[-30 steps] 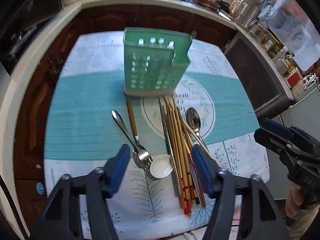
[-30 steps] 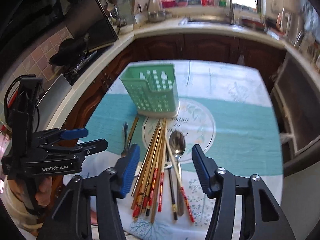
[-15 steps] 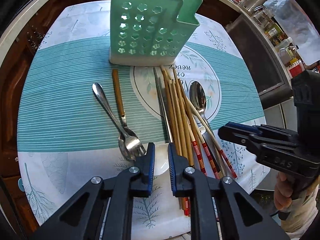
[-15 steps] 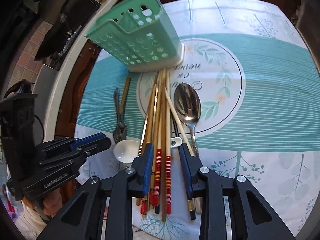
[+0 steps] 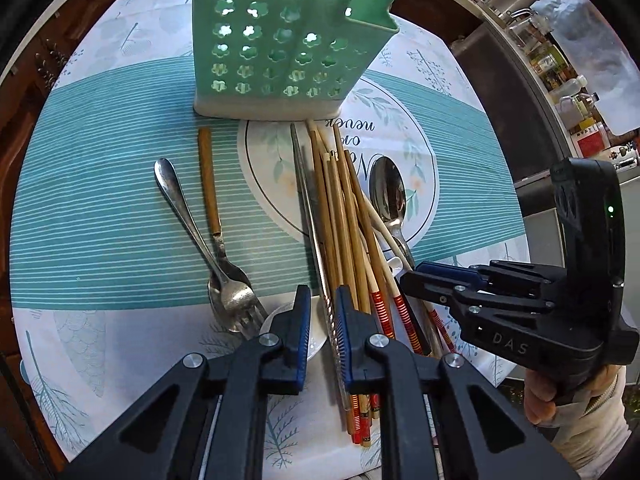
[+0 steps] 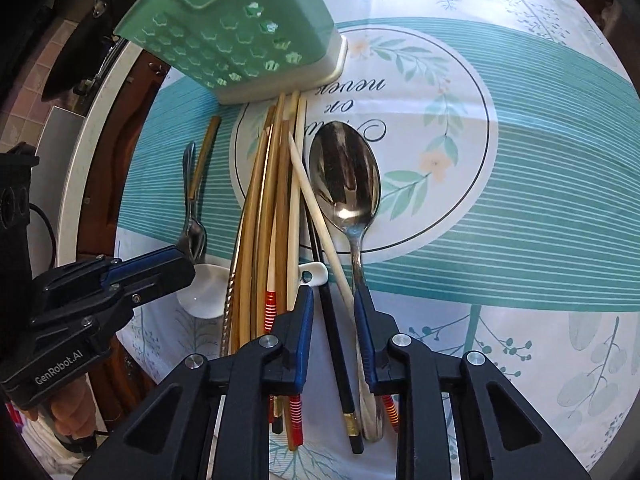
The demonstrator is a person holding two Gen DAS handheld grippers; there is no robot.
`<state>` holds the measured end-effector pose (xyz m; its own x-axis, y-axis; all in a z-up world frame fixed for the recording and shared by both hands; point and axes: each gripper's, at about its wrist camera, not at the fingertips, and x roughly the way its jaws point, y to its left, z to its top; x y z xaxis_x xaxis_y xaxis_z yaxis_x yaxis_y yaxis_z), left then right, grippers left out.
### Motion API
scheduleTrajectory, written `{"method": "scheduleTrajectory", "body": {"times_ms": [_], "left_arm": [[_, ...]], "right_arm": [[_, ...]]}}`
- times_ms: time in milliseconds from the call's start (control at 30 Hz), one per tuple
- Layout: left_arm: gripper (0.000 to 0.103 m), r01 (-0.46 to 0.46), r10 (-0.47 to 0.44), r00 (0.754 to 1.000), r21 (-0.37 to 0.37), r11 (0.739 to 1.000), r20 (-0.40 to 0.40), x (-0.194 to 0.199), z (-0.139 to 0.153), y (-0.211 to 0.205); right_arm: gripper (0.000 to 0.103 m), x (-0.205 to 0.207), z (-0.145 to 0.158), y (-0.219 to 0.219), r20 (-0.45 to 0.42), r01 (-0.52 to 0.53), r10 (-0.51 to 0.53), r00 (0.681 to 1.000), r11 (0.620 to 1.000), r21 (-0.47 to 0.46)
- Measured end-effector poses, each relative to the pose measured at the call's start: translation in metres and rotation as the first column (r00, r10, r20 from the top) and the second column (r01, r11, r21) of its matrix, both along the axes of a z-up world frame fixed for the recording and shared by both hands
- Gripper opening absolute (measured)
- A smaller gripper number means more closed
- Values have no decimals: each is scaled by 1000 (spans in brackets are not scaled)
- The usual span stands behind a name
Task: Organize utensils
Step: 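Lower both tools down onto the chopstick pile beside the green holder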
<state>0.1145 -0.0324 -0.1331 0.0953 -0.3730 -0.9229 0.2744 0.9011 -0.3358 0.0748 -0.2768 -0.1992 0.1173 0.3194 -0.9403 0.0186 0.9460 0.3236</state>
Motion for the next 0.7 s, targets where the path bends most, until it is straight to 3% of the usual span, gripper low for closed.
{"method": "scheduleTrajectory", "body": {"times_ms": [500,700], "left_arm": [[11,-9,9,1000,8,1000,-5,-3,0,1],[11,-2,2,1000,16,1000,0,-4,2,-4]], "right_arm": [[15,3,-4,24,1,-119,120,993,990,-80],[12,0,-2,44,38,-197,208,977,961,-193]]}}
